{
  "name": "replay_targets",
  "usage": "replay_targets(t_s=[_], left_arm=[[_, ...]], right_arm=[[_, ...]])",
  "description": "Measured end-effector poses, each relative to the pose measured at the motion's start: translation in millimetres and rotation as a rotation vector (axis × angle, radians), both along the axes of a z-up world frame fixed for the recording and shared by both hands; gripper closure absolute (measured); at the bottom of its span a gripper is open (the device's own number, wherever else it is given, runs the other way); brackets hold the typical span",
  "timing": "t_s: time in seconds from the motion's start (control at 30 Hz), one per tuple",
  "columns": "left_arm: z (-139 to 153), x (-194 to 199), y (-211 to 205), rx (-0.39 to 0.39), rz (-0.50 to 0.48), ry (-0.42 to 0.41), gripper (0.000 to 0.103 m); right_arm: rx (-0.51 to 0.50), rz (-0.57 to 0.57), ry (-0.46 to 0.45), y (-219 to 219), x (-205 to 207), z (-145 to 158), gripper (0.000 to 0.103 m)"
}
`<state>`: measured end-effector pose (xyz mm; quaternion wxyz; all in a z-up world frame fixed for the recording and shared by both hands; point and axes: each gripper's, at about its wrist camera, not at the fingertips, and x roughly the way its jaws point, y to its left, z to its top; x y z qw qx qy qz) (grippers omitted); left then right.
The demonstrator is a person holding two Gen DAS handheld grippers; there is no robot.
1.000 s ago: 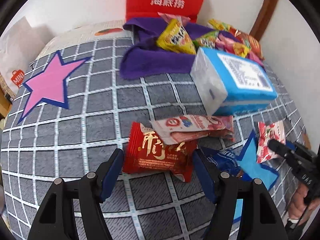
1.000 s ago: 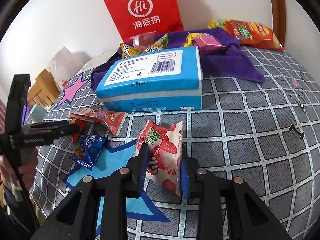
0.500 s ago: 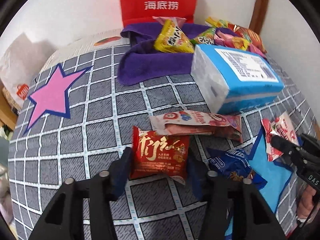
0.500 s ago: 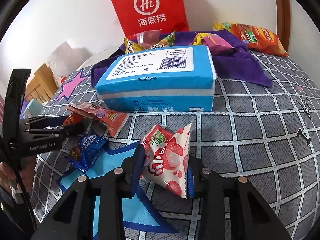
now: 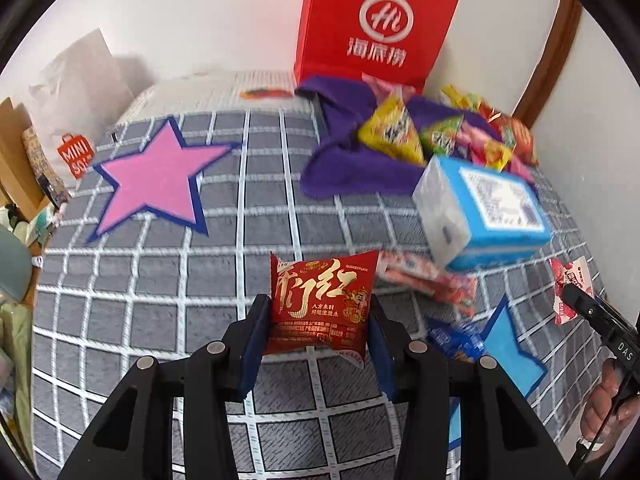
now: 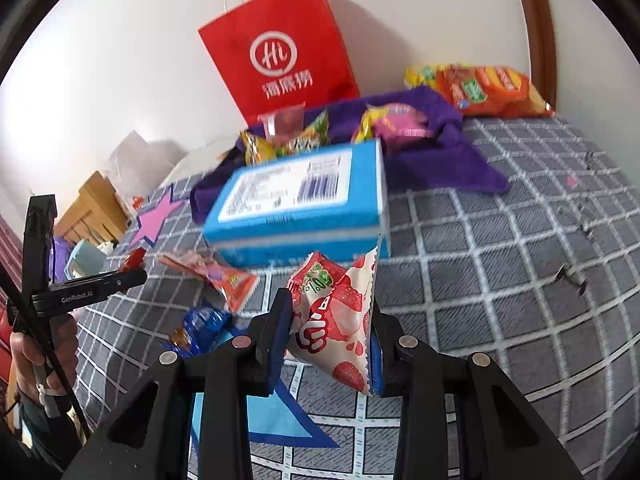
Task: Organize snacks
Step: 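Carry the red packet with left tool while right tool carries strawberry packet to towel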
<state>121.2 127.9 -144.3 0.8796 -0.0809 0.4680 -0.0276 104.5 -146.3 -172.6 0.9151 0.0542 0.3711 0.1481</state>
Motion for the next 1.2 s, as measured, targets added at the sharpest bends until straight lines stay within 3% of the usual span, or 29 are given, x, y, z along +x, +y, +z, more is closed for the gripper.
replay_targets(t_s=[0.27,0.6,0.77,1.0,1.2], left_arm=[[47.1,27.0,-12.3,0.003,-0.022,-0.077,0.059],[107.6,79.3,-39.5,-0.017,-0.045,-0.172,0.059],[121.3,107.9,-47.3,-0.029,-0.045,-0.19,0.059],[120.5,148.3,-66.4,-0.051,-0.048,-0.176,0.059],[117.9,179.4,-77.1,-0.079,-0.046,-0.175,0.059]], right_arm=[[-0.049,-0.032,-0.077,2.0,25.2,61.1,0.069],[-0.092,-0.049,-0.168,11.6,84.7,137.7,0.069],[-0.071,-0.052,-0.161,16.6,122.9,151.5,0.069],[0.02,-0.061,-0.08,21.4,180.0,147.9,0.069],[-0.031,-0.088,-0.093,23.7,215.8,144.1,0.069]])
